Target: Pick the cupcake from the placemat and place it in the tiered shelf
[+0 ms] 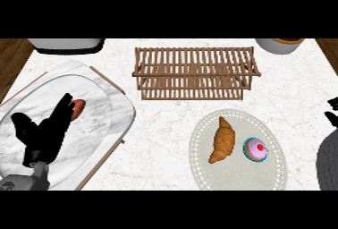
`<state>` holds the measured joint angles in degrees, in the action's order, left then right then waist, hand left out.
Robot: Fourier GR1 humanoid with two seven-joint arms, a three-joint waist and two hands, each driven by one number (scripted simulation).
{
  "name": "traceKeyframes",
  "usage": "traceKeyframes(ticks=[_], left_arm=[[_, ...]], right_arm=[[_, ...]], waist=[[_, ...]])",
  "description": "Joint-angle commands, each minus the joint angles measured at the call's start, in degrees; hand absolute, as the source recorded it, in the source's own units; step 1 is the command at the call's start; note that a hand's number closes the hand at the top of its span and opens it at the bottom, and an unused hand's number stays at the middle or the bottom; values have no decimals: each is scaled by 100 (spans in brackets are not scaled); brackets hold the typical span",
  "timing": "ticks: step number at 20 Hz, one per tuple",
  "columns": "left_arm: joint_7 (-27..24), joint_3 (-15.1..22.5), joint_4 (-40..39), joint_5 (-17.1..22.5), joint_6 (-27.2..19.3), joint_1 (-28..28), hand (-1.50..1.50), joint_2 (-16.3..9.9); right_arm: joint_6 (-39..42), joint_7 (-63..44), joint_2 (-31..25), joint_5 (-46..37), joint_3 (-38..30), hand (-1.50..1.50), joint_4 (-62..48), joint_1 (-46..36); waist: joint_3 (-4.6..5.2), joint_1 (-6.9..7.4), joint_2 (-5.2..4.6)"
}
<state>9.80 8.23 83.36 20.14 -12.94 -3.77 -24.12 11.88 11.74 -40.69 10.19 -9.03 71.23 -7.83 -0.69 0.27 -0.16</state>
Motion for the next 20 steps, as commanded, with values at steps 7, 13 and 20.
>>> traceKeyframes(ticks=[7,13,20], left_arm=[[355,150,-570,87,103,142,0,322],[406,116,-621,-14,141,135,0,320],[298,-4,-632,79,325,250,0,377]], right_arm=[[2289,1488,-754,-12,274,-150,-628,169],[2962,925,-1262,-14,414,-150,-89,-73],[2236,-1334,-1156,222,587,-150,1603,-15]], waist=[[70,-100,5],[78,-85,20],[89,-118,43]])
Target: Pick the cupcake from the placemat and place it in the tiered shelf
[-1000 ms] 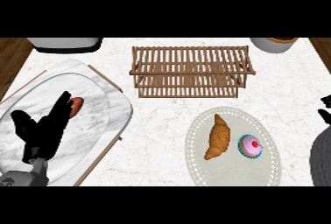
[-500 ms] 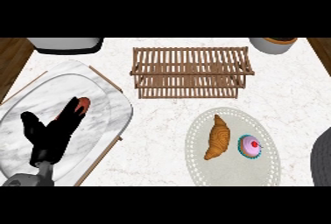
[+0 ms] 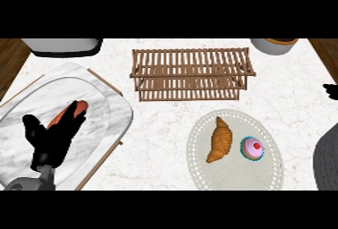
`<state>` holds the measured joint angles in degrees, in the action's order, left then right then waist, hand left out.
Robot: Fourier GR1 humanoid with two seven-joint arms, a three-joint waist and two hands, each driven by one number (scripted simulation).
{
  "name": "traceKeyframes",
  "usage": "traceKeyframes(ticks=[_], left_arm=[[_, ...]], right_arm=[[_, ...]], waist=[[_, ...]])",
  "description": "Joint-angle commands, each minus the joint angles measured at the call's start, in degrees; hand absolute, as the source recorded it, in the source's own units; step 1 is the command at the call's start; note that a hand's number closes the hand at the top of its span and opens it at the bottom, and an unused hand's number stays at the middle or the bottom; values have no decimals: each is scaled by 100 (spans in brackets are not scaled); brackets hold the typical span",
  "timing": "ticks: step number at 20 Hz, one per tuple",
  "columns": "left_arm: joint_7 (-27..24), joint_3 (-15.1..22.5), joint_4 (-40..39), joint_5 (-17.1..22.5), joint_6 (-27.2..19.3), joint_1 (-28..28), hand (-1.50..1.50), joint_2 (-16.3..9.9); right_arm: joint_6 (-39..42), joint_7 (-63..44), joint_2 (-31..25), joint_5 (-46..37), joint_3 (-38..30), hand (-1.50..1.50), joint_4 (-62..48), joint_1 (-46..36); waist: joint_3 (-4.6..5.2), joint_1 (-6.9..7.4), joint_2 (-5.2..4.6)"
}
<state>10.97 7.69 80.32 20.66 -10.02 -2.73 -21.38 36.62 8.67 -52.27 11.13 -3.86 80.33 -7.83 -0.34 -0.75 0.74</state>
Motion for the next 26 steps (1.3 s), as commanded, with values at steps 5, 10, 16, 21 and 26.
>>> traceKeyframes(ticks=[5,10,16,21,26], left_arm=[[153,-146,-537,103,231,-74,0,44],[184,4,-307,-111,131,164,0,105],[130,3,-401,-239,241,70,0,194],[262,-135,-355,-215,193,56,0,255],[297,-178,-425,-292,244,58,0,297]], right_arm=[[-1085,-2484,501,17,386,-150,1728,-88],[-1593,-3349,880,-874,1052,-150,2177,-163],[-1275,-3964,952,-1230,1434,-150,2534,-82],[-1304,-4401,1187,-1657,1671,-150,2734,-64],[-1451,-4491,1438,-2159,1712,-150,2547,-86]], waist=[[51,-9,-60],[40,89,-69],[37,68,-73],[36,60,-66],[35,69,-71]])
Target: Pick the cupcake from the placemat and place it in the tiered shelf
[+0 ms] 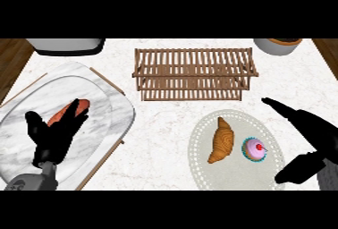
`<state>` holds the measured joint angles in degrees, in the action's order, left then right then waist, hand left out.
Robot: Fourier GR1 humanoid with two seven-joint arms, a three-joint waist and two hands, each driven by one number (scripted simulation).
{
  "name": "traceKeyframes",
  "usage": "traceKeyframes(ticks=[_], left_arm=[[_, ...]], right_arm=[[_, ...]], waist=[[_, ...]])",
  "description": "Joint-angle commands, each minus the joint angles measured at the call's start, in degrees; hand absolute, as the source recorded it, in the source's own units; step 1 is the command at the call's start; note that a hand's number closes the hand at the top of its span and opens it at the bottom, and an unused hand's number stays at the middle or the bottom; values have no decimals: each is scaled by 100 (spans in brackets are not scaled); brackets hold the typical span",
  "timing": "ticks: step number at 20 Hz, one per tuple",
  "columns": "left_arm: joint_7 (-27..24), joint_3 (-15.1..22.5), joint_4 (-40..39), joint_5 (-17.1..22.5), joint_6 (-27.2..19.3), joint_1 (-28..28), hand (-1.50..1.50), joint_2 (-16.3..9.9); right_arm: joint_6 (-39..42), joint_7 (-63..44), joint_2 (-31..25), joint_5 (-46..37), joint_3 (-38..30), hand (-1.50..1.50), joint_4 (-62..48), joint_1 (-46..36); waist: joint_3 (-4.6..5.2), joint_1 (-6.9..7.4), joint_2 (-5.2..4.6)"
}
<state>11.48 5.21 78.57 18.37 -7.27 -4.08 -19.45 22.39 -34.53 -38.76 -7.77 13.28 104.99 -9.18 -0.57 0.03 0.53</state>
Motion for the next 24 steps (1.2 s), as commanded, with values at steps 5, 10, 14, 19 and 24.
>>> traceKeyframes(ticks=[5,10,14,19,24], left_arm=[[290,114,203,-145,24,484,0,81],[304,-86,-360,-223,54,-47,0,184],[-169,-229,-705,-208,341,147,0,159],[-31,-101,-293,-365,229,351,0,308],[62,-74,-313,-433,75,249,0,568]], right_arm=[[-420,94,545,-1071,333,-150,-375,123],[-105,250,491,-981,39,-150,-326,185],[-288,177,788,-1497,319,-150,-628,35],[-484,227,938,-2021,402,-150,-680,209],[-910,808,1157,-2461,449,-150,-1209,330]], waist=[[54,50,-52],[57,-10,-58],[59,22,-72],[59,13,-55],[56,2,-59]])
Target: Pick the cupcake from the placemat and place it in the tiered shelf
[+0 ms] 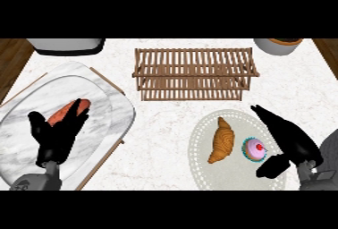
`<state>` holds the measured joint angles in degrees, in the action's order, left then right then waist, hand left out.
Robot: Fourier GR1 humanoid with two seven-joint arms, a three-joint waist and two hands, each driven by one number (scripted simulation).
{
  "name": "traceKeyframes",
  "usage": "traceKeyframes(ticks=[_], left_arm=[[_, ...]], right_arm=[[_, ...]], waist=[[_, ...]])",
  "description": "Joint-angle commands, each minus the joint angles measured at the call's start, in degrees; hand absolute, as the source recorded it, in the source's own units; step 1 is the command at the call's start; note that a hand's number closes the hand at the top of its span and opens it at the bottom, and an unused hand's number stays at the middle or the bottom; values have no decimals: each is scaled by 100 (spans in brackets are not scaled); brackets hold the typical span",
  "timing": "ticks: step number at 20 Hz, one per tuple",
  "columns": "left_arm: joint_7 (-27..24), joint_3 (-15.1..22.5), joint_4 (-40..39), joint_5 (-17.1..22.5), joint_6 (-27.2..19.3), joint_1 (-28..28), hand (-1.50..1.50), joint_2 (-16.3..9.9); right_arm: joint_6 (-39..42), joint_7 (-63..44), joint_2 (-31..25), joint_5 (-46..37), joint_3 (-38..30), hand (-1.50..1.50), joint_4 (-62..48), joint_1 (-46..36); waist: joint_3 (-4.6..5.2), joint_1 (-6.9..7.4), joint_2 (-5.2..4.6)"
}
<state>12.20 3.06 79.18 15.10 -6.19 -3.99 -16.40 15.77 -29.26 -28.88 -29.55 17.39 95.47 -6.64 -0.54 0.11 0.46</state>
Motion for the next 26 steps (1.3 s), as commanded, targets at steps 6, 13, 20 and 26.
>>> traceKeyframes(ticks=[6,13,20,26], left_arm=[[319,-123,-113,37,250,300,0,-28],[690,-154,165,-39,171,208,0,-38],[415,-333,55,-21,406,379,0,-61],[572,-267,90,-138,245,250,0,108]], right_arm=[[-479,1047,266,-359,-222,-150,-776,106],[-95,894,653,-719,326,150,-1005,-125],[45,1935,589,-774,339,150,-1444,-202],[-128,1058,1555,-1080,876,150,-783,-121]], waist=[[51,19,-48],[53,39,-40],[53,11,-44],[55,13,-39]])
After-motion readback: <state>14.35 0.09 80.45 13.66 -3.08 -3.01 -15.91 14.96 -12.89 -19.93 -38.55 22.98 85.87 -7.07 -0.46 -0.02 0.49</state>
